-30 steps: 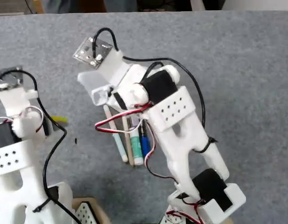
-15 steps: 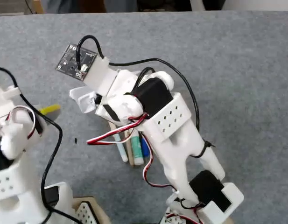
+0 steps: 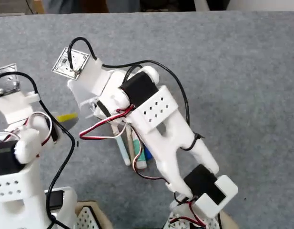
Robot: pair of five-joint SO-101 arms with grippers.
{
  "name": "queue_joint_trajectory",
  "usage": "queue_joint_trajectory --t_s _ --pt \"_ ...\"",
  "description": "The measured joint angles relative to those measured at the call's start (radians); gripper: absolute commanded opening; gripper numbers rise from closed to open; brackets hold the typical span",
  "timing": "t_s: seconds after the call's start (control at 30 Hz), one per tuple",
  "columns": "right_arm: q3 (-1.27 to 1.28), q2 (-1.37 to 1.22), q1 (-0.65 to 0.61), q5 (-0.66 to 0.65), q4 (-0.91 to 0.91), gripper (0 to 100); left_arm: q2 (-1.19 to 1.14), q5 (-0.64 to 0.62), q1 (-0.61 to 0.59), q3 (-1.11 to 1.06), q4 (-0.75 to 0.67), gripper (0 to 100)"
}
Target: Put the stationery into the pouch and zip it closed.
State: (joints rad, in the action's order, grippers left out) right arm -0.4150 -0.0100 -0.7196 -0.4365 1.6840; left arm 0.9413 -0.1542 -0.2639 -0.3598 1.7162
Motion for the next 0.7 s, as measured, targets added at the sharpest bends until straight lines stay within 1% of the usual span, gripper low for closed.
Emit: queue_joint_trajectory --t_s 0.17,0.27,0.5,0.7 --pt "-0.048 -0.003 0.002 0.000 0.023 1.3 0.000 0.000 0.000 -0.037 -0.051 34" --pt "-0.077 -0.003 0.002 0.000 0.029 1.3 0.000 0.000 0.000 -0.037 -0.074 39" --pt "-0.150 -0.003 -0.041 0.002 0.058 1.3 0.000 0.000 0.000 0.023 -0.074 40" --pt "-0.169 -0.003 -0.049 0.002 0.058 1.3 0.000 0.000 0.002 0.115 -0.037 40"
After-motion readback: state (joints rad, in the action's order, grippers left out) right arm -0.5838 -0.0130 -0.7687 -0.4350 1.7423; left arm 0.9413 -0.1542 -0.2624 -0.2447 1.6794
